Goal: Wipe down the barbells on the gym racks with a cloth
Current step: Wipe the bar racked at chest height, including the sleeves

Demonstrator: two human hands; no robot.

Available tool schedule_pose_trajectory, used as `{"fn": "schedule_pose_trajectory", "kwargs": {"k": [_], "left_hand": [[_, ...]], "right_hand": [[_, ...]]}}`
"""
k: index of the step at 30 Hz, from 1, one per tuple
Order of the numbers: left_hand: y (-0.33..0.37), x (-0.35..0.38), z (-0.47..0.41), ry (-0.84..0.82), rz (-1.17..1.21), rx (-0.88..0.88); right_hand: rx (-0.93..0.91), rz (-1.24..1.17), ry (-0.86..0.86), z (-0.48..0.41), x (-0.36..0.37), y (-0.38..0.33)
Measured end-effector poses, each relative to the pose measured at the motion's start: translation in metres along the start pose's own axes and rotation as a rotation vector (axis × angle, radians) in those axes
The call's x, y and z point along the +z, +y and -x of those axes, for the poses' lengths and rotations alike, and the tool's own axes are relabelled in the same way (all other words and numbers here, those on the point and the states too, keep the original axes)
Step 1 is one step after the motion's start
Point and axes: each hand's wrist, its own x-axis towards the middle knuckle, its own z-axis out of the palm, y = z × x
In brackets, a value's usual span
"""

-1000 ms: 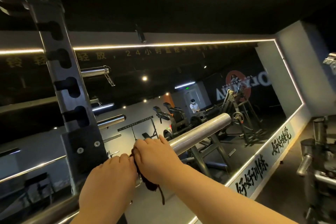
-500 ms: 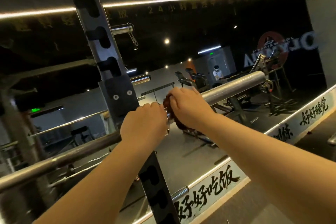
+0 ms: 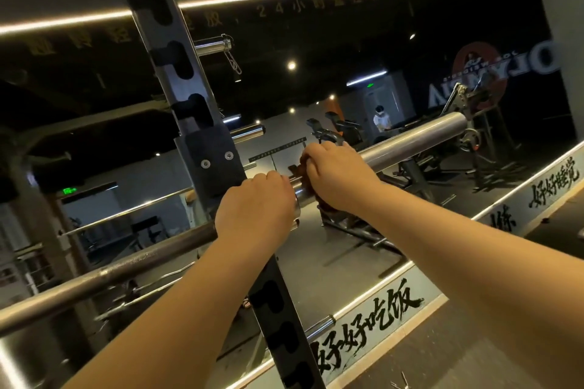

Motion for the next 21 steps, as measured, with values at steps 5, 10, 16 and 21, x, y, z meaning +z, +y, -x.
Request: {"fn": "schedule_pose_trajectory", "kwargs": {"k": [5, 10, 16, 21], "left_hand": [[-0.001, 0.006, 0.000, 0.066, 0.012, -0.021], [-0.002, 0.008, -0.001, 0.053, 0.012, -0.010], [-0.003, 0.009, -0.001, 0.034, 0.023, -0.012], [-0.004, 0.002, 0.001, 0.017, -0.021, 0.061]], "right_hand": [[-0.302, -0.065, 0.190, 0.064, 0.033, 0.009], [-0.156, -0.001, 0.037, 0.018, 0.010, -0.004], [-0.232, -0.084, 0.195, 0.035, 0.027, -0.011], [-0.231, 0.021, 0.129, 0.027, 0.010, 0.020]]}}
